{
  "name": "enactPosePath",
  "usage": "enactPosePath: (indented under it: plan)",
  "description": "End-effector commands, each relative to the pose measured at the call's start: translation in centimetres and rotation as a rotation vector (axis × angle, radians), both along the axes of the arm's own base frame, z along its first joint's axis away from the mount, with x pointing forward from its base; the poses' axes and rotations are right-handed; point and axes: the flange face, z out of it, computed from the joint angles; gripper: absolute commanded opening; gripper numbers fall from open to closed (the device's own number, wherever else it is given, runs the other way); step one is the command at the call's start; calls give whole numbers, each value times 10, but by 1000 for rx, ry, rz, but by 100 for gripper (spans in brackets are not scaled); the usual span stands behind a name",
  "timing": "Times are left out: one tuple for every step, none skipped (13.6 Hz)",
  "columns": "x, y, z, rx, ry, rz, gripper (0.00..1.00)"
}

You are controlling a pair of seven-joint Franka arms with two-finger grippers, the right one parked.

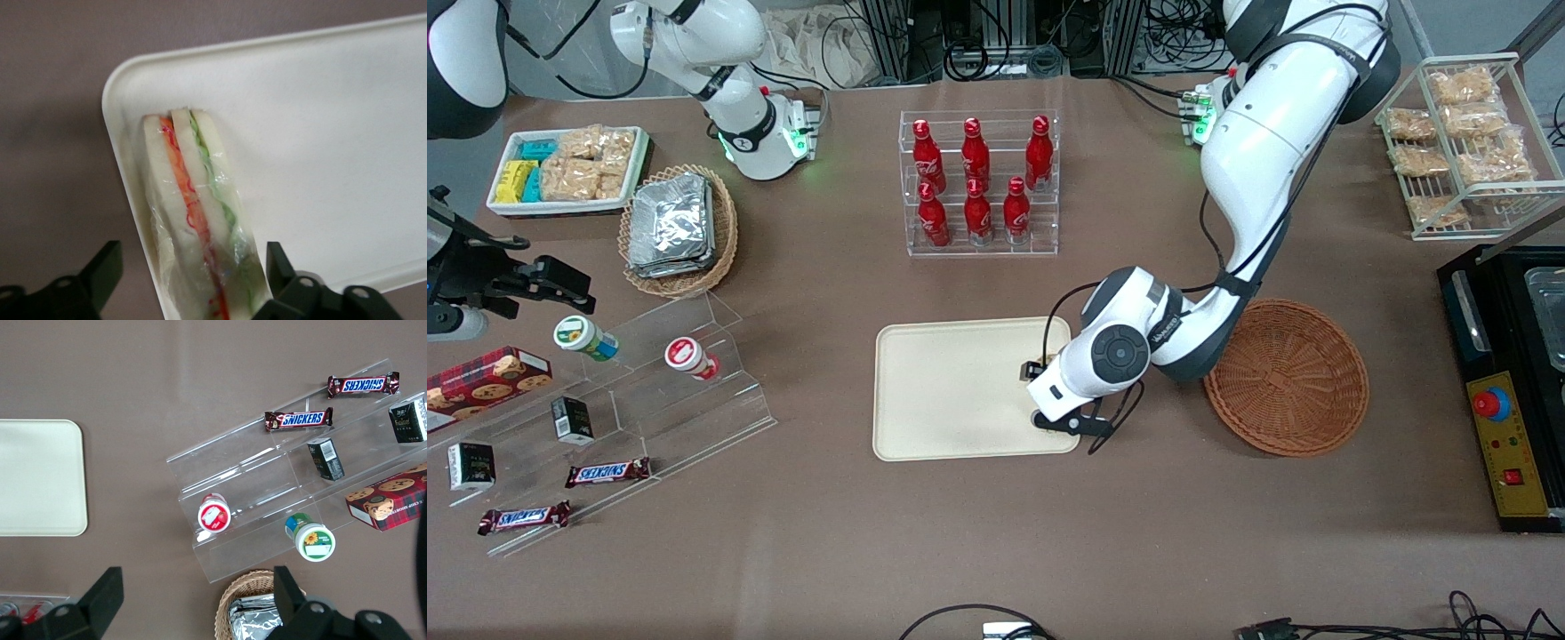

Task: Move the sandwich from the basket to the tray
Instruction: 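Open the left gripper to release the sandwich and lift away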

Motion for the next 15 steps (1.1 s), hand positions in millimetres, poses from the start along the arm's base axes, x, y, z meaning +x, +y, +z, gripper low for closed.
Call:
enactPosePath:
  plan:
    - [9, 22, 89, 12, -71, 42, 100]
    - [10, 39, 122, 37, -61, 57, 100]
    - [8, 56, 156, 60, -65, 62, 100]
    - [6, 78, 188, 86, -63, 72, 100]
    - [5, 107, 213, 117, -43, 97, 100]
    - [-1, 127, 238, 140, -37, 93, 100]
    - [-5, 148, 261, 156, -39, 68, 100]
    - [-6, 175, 276, 165, -34, 49, 100]
    - [-9, 194, 289, 178, -21, 36, 100]
    - [-10, 217, 297, 187, -6, 35, 100]
    - [-12, 238, 303, 195, 7, 32, 100]
    - [-13, 257, 309, 197, 17, 17, 100]
    - [-16, 274, 314, 205, 31, 18, 100]
    - [-18, 283, 318, 209, 34, 29, 100]
    - [-19, 294, 321, 213, 35, 45, 100]
